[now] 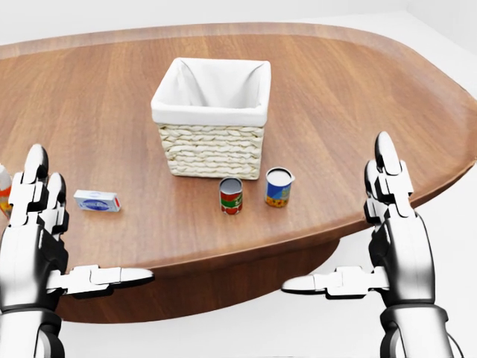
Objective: Pick up the ketchup, and put it in the basket.
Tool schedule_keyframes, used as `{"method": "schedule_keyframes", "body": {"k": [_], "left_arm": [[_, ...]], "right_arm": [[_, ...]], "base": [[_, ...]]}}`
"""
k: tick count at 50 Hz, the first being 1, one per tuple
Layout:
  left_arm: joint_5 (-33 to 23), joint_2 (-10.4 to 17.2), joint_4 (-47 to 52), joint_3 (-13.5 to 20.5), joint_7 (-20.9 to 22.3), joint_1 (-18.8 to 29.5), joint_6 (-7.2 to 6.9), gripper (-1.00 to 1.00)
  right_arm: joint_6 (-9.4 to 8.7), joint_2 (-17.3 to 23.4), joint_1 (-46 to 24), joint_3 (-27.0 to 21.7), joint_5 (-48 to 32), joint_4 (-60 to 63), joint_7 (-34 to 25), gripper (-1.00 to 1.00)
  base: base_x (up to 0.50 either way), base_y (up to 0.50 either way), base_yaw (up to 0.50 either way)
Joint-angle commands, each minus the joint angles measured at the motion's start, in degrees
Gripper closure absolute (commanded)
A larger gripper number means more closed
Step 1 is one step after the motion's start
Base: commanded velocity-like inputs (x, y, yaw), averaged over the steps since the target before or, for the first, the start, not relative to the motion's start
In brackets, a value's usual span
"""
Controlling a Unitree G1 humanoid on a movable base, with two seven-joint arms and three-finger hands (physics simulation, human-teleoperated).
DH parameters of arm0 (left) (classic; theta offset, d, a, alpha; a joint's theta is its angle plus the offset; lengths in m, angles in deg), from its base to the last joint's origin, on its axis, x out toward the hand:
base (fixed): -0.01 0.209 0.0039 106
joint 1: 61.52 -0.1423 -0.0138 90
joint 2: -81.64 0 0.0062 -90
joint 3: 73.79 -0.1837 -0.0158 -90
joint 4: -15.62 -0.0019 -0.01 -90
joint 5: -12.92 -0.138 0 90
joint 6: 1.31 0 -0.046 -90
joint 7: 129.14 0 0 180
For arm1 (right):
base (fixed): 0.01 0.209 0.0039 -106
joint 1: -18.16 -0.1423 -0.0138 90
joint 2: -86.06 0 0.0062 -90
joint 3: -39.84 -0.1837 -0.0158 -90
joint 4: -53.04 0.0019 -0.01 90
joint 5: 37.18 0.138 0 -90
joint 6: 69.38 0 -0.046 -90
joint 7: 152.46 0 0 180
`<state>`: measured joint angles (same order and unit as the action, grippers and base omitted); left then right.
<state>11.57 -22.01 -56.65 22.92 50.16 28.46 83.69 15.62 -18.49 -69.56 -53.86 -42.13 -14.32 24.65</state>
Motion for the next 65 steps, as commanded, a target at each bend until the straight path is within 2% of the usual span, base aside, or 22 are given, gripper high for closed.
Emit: {"method": "schedule_keyframes", "body": {"k": [1, 5, 17, 47, 65], "left_arm": [[0.31, -0.06, -0.75, 0.0, -0.07, 0.07, 0.0, -1.0], [0.57, -0.1, 0.17, 0.08, -0.28, 0.03, 0.0, -1.0], [0.89, 0.06, 0.54, 0.39, -0.34, 0.03, 0.0, -1.0], [1.07, 0.15, -0.37, 0.46, -0.23, 0.2, 0.0, -1.0], [1.08, 0.28, -0.85, 0.59, -0.19, 0.42, 0.0, -1.0]], "right_arm": [[0.0, -0.01, 0.35, 0.06, 0.49, -0.62, 0.25, -1.0], [0.0, 0.06, -0.37, 0.07, -1.94, -2.32, 2.76, -1.0], [0.0, 0.14, 0.68, 1.41, -2.97, -1.25, 0.45, -1.0], [0.0, -0.1, 0.21, 1.26, -4.07, -3.13, 0.96, -1.0], [0.0, -0.09, 0.41, 1.68, -3.87, -3.39, 0.48, -1.0]], "base": [[-0.12, 0.02, -0.5], [-0.1, 0.02, -0.37], [0.03, -0.01, 0.0], [0.47, 0.22, 0.0], [0.38, 0.02, 0.0]]}}
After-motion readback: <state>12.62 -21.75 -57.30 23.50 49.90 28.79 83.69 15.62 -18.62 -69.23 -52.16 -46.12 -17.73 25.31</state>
